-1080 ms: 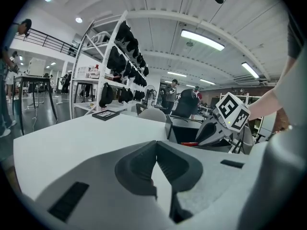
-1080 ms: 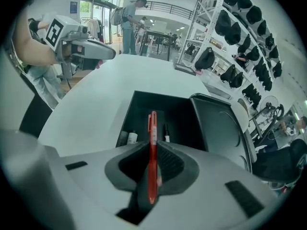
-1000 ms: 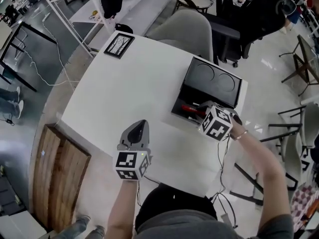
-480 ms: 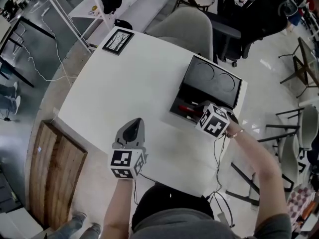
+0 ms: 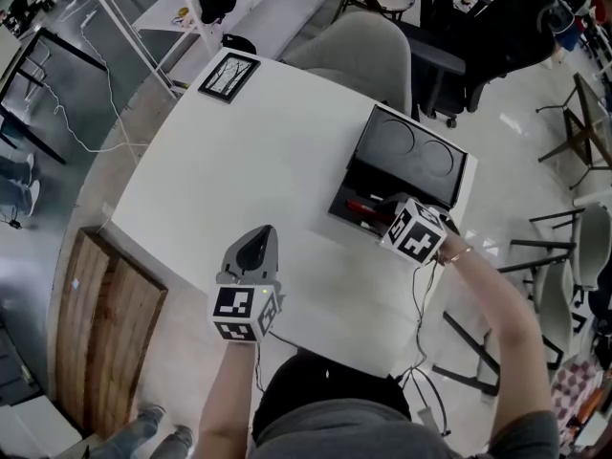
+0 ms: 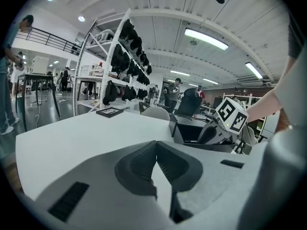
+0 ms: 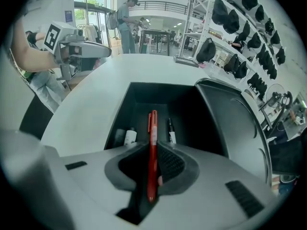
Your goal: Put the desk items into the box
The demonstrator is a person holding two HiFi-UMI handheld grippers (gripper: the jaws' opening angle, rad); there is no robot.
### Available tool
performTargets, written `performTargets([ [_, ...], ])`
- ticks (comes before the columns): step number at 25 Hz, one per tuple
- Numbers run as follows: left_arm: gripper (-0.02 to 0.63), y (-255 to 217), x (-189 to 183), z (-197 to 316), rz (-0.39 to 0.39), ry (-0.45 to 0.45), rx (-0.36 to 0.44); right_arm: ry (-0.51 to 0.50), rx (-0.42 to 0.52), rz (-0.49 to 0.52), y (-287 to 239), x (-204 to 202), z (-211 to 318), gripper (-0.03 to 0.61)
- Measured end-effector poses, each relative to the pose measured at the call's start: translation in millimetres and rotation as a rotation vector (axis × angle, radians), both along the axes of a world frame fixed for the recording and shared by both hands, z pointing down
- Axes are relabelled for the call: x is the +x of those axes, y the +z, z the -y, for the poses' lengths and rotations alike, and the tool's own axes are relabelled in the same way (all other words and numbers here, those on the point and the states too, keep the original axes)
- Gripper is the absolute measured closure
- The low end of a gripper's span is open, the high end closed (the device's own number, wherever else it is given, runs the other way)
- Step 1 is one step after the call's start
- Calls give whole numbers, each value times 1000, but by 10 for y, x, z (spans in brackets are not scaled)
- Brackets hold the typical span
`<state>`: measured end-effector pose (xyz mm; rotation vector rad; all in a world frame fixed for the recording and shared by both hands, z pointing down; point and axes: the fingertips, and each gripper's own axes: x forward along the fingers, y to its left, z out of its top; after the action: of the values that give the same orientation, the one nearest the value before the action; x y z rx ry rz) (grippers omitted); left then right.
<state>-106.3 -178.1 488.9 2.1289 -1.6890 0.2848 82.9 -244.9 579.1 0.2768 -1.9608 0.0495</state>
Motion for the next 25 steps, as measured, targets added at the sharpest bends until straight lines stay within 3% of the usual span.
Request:
performTargets([
  [16, 607, -16, -13, -18, 10, -8, 4, 19, 53, 15, -122, -4, 51, 512],
  [25, 607, -96, 42, -10, 16, 4, 24, 109, 131, 177, -670, -49, 114, 543],
])
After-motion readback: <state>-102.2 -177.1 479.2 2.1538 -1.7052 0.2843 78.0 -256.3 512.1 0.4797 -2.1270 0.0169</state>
